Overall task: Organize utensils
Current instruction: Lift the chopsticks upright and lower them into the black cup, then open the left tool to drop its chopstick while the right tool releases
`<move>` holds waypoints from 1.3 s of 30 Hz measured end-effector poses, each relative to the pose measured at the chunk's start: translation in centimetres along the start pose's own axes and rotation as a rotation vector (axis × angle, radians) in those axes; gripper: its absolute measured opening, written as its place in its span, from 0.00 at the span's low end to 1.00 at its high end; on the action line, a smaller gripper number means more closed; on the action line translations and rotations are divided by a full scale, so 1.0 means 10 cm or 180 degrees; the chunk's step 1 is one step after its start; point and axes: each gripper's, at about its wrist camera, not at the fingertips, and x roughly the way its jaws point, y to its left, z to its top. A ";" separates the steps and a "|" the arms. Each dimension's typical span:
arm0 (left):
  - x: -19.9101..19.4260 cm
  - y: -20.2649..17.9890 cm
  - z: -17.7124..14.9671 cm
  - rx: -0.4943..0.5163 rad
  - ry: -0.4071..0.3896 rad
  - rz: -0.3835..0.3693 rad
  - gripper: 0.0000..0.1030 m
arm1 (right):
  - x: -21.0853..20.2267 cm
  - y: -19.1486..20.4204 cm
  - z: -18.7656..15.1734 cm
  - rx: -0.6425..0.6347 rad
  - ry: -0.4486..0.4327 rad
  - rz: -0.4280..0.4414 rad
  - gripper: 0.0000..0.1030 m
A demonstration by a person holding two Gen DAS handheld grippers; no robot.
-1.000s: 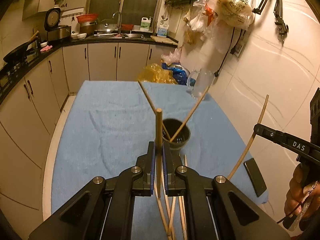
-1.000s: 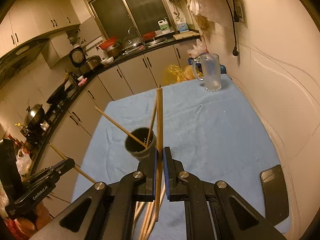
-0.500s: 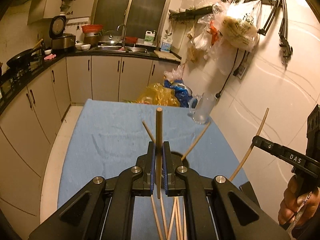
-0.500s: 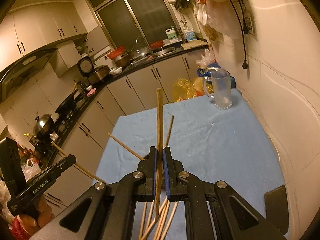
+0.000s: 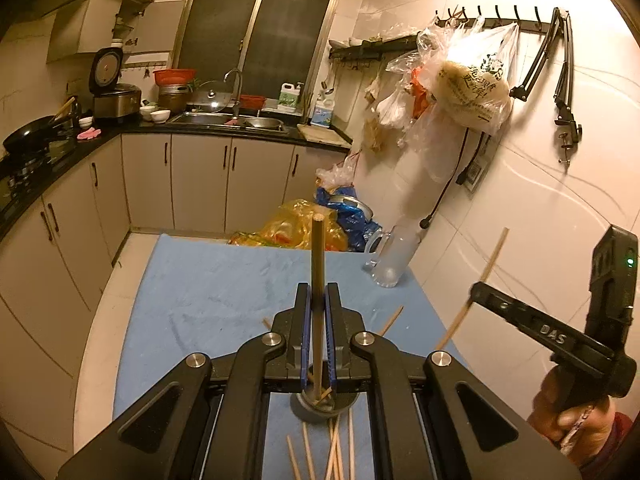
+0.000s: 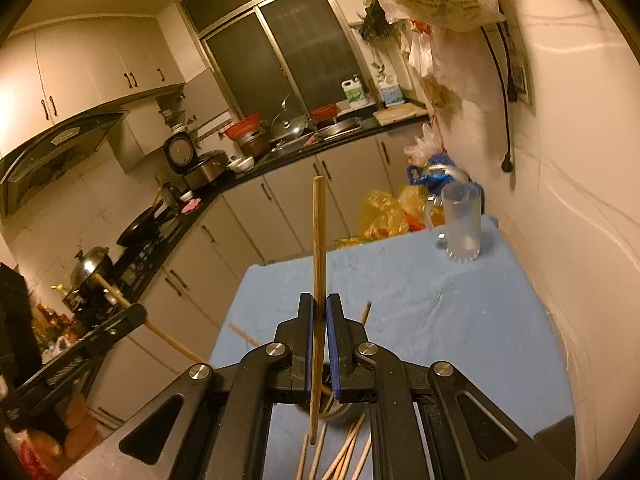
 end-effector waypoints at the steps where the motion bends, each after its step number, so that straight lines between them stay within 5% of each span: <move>1: 0.04 -0.02 0.01 0.0007 0.0012 -0.0005 0.06 | 0.04 0.00 0.02 0.0013 -0.0014 -0.0016 0.06; 11: 0.48 -0.04 -0.14 -0.0067 0.0215 0.0056 0.06 | 0.49 0.02 0.05 -0.0033 -0.0017 -0.0216 0.06; 28: 0.88 0.01 -0.55 -0.0049 0.0491 0.0257 0.06 | 1.05 -0.06 -0.34 -0.0168 0.0453 -0.0242 0.07; 39: 0.61 0.00 -0.44 -0.0041 0.0326 0.0182 0.06 | 0.70 -0.06 -0.28 -0.0102 0.0343 -0.0239 0.09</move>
